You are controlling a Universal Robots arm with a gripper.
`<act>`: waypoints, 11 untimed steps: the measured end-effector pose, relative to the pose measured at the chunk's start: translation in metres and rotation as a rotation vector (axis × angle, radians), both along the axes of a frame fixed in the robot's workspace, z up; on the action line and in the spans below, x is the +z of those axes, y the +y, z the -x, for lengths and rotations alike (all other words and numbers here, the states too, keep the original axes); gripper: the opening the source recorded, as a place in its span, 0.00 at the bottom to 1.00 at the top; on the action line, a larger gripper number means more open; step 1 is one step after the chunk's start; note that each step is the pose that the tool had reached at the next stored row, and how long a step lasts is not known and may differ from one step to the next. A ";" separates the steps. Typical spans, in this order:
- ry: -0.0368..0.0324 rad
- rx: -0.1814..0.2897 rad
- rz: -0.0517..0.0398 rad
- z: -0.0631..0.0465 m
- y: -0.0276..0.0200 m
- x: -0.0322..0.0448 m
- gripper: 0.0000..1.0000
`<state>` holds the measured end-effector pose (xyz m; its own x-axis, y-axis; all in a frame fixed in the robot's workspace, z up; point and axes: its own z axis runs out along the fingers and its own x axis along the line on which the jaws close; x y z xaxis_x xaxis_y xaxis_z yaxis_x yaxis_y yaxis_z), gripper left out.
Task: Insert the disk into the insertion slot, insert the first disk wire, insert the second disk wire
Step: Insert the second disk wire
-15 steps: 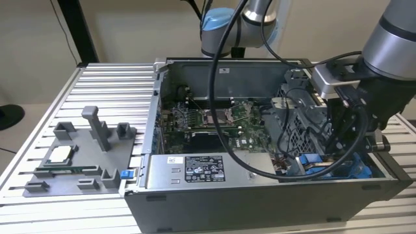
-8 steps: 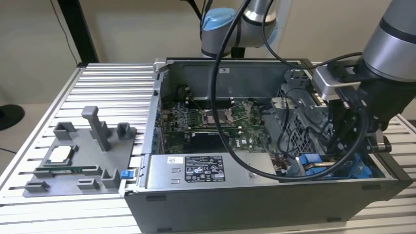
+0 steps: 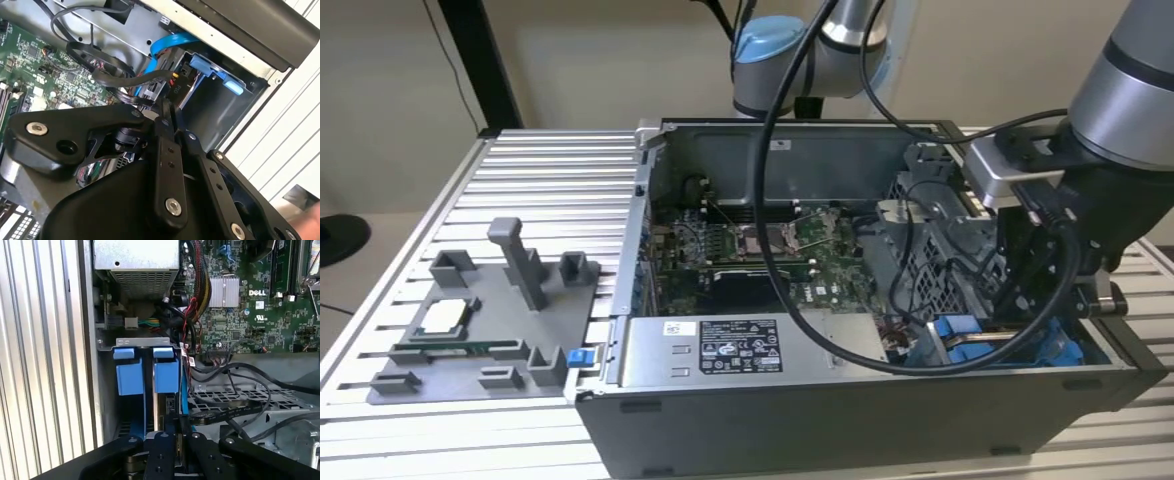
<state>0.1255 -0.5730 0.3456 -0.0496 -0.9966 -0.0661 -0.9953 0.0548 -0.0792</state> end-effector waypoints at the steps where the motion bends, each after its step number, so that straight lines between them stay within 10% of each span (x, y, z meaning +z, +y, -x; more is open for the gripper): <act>1: 0.0000 0.000 -0.0003 0.000 -0.0001 -0.0001 0.00; 11: -0.0008 0.000 -0.0013 -0.002 -0.0001 -0.0002 0.00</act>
<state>0.1278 -0.5730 0.3454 -0.0497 -0.9965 -0.0675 -0.9953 0.0551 -0.0800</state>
